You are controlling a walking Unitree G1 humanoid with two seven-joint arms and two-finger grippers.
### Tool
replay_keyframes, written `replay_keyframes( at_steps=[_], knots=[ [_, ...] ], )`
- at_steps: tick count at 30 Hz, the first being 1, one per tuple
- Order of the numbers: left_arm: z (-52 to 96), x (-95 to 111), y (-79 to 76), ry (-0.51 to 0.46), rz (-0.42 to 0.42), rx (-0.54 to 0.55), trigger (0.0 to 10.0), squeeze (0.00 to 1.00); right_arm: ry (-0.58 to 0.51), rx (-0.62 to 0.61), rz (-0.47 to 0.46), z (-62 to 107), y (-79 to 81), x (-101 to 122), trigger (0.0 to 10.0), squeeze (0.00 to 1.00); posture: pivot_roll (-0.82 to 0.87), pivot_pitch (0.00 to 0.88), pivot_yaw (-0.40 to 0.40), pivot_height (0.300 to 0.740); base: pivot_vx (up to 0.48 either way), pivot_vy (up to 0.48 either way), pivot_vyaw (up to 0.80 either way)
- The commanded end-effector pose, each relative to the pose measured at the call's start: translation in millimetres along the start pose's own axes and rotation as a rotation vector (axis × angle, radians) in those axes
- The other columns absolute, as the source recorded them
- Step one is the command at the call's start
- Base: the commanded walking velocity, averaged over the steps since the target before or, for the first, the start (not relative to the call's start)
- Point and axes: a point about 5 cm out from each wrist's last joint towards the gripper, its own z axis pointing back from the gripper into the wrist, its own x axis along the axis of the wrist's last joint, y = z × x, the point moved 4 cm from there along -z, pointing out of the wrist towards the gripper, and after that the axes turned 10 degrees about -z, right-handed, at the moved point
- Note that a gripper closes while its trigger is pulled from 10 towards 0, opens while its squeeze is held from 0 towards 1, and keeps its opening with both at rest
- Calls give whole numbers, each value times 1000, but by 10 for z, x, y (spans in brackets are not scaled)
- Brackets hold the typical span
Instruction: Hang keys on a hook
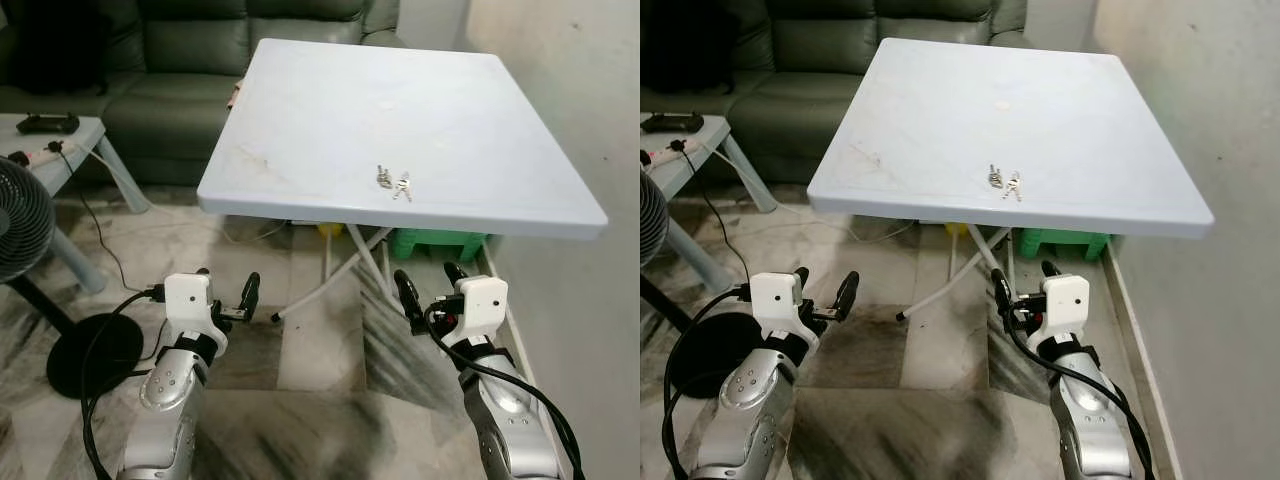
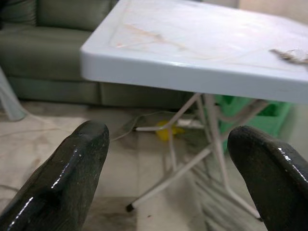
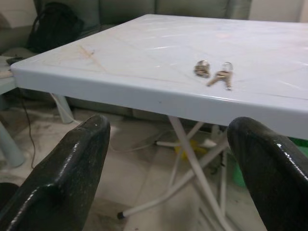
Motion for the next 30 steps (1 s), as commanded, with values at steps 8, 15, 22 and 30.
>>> replay_keyframes(
  at_steps=[8, 15, 22, 30],
  knots=[
    [-8, 29, -17, -9, -10, -6, 10000, 0, 3, -3, -3, 5, -27, 1, 10000, 0, 1, 93, -11, 740, 377, 0, 0],
    [-5, 29, -23, -10, -4, -6, 10000, 0, 5, 2, -3, 9, -19, -2, 10000, 0, 2, 91, -13, 740, 376, 0, 0],
    [-10, 26, -40, -10, 0, -8, 10000, 0, 8, 11, -4, -2, -11, -11, 10000, 0, 5, 85, -14, 740, 375, 0, 0],
    [-26, 44, -37, -17, -4, -3, 10000, 0, 8, 21, -5, -17, 7, -18, 10000, 0, 5, 69, -14, 740, 355, 0, 0]
  ],
)
